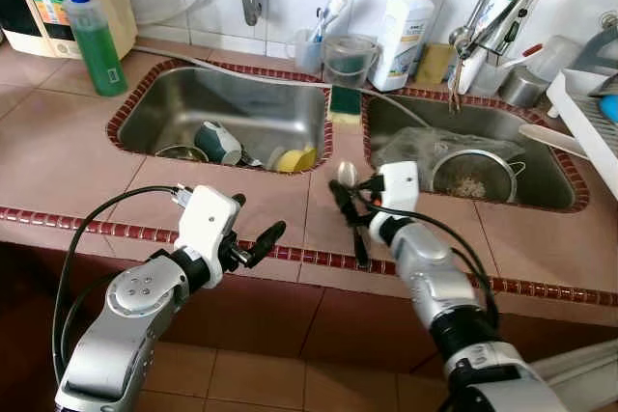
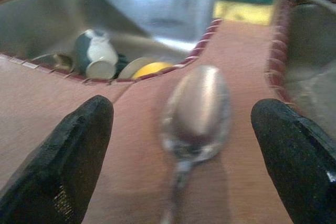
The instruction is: Kitchen organization
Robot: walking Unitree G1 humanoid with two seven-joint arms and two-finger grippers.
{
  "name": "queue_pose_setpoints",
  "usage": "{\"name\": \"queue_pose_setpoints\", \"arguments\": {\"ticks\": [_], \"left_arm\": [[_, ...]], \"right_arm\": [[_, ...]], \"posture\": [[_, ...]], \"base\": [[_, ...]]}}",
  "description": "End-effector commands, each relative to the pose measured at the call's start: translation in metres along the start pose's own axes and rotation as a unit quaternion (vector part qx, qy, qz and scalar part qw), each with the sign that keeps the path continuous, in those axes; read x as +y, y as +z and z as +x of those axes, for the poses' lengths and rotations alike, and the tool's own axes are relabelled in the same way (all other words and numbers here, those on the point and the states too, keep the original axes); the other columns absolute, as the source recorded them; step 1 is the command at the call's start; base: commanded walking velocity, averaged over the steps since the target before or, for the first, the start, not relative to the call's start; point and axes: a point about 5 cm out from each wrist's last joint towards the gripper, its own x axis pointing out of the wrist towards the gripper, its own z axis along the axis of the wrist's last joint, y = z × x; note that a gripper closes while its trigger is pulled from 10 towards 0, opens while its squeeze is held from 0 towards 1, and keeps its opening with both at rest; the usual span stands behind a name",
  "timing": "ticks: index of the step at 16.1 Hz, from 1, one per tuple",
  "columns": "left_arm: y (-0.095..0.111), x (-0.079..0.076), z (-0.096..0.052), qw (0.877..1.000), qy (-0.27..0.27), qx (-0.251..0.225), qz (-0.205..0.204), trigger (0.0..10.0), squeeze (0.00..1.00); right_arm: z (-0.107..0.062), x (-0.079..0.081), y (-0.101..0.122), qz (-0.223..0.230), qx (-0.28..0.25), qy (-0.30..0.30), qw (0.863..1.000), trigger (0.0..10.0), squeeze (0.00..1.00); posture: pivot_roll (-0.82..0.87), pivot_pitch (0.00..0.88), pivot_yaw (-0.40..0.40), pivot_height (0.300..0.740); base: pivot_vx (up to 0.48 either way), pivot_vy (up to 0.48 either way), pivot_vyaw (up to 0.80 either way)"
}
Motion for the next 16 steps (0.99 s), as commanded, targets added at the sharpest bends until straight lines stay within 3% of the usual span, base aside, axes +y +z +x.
{"name": "queue_pose_setpoints", "arguments": {"ticks": [1, 5, 10, 16], "left_arm": [[0.004, -0.002, -0.001, 1.000, 0.000, -0.006, 0.000, 10.0, 0.00], [0.005, -0.003, -0.001, 1.000, 0.002, -0.009, -0.003, 10.0, 0.00], [0.006, -0.002, 0.001, 1.000, 0.004, -0.012, -0.004, 10.0, 0.00], [0.007, 0.000, 0.003, 1.000, 0.002, -0.012, 0.003, 10.0, 0.00]], "right_arm": [[-0.003, 0.004, -0.013, -0.001, 0.025, 0.007, 1.000, 10.0, 0.00], [-0.012, 0.010, -0.035, 0.014, 0.057, 0.009, 0.998, 10.0, 0.00], [-0.029, 0.002, -0.051, 0.035, 0.075, -0.042, 0.996, 10.0, 0.00], [-0.042, -0.015, -0.064, 0.090, 0.127, -0.163, 0.974, 10.0, 0.00]], "posture": [[0.03, 0.109, -0.104, 0.740], [0.03, 0.107, -0.112, 0.740], [0.02, 0.096, -0.106, 0.740], [0.02, 0.081, -0.097, 0.740]], "base": [[0.000, 0.000, 0.00], [0.000, 0.000, 0.00], [0.000, 0.000, 0.00], [0.000, 0.000, 0.00]]}}
